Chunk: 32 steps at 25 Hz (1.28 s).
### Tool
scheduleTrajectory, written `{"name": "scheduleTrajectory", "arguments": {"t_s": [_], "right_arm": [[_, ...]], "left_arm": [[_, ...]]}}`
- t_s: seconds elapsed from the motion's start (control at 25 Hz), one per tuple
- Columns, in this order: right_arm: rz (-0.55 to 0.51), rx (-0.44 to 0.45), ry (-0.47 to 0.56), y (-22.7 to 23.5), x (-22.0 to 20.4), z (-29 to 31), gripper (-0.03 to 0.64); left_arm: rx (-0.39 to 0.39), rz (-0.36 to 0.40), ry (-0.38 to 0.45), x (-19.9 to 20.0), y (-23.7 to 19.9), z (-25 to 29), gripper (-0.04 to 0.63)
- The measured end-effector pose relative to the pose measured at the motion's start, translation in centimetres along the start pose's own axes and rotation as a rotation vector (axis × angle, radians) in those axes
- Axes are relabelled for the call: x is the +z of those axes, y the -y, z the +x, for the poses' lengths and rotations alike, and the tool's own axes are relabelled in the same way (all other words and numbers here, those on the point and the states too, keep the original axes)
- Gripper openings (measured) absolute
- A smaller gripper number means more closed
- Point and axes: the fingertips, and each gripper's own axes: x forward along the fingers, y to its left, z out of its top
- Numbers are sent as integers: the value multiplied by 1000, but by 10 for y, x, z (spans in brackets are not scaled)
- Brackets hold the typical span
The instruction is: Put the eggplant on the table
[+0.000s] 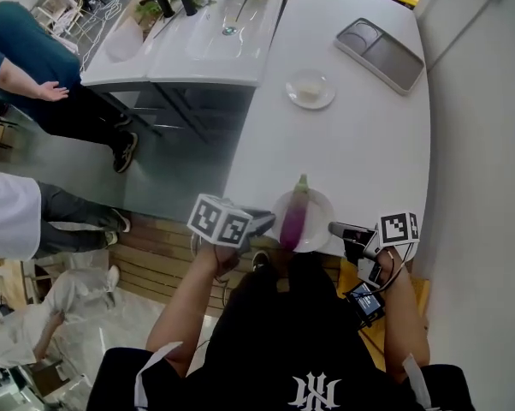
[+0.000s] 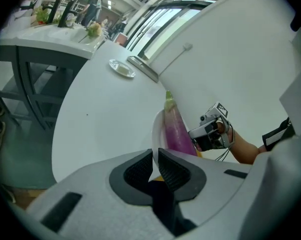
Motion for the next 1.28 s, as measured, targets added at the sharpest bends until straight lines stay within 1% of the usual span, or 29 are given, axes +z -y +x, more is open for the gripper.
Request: {"name": "scheduleTrajectory", "arguments": {"t_s": [0.24, 0.4, 0.6, 0.72, 0.8, 0.92, 1.04, 1.2, 1.28], "right_arm": [[12, 14, 53, -30, -36, 20, 18], [31, 18, 71, -41, -54, 35, 17], [39, 53, 77, -49, -64, 46, 18], [43, 47, 74, -49, -67, 46, 17], [41, 32, 69, -45, -63, 42, 17], [35, 57, 61, -41, -49, 35, 17], [43, 59, 50, -24, -27, 25, 17], [53, 24, 37, 1, 3, 5, 17], [35, 48, 39, 5, 22, -2, 17]], "left_arm": [[-21, 60, -30, -22, -2, -38, 35], [-19, 88, -46, -33, -7, -61, 35], [-19, 93, -55, -43, -11, -70, 35], [-20, 80, -56, -46, -11, -71, 35], [-18, 72, -57, -43, -10, -67, 35], [-7, 62, -57, -32, -9, -56, 35], [9, 50, -62, -14, -11, -36, 35], [27, 33, -63, 12, -9, -6, 35], [33, 35, -60, 29, -9, 7, 35]]}}
